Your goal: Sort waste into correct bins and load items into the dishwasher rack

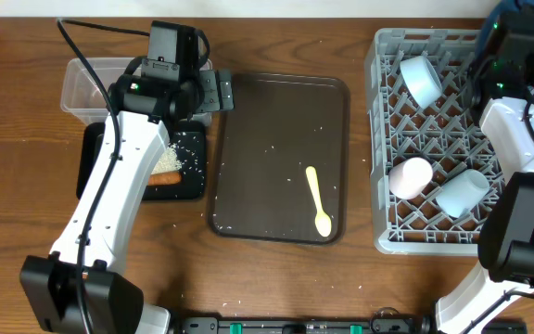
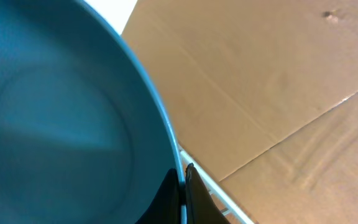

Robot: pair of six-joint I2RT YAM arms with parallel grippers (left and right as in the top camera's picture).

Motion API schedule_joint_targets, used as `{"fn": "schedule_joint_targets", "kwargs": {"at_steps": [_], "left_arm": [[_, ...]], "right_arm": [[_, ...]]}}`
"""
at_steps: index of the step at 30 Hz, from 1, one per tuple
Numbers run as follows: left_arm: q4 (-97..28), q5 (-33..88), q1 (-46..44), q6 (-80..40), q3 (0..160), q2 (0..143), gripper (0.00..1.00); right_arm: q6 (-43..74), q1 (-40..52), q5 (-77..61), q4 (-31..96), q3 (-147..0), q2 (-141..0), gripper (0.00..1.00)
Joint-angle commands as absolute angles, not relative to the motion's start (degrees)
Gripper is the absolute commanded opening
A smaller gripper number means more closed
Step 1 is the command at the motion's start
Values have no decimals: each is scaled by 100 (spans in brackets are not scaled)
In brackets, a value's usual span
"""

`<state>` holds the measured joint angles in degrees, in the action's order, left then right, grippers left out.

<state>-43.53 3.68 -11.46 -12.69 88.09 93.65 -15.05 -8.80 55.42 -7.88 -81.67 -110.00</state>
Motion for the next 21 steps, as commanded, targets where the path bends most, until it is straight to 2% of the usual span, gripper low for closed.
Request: {"fn": "schedule_joint_targets", "kwargs": {"at_steps": [1,7,21], "left_arm": [[-4368,338,-1131,-1278,8820,9430,96],[-4368,338,-1131,-1278,8820,9430,96],[-4368,338,-1131,-1278,8820,9430,96]], "right_arm": [[-2008,-941,6066,-1256,-8152,-11059,1],[-3162,-980,6060,-1900,-8152,-11059,1],[-3439,-991,5959,-1697,-8141,-11091,1]]}}
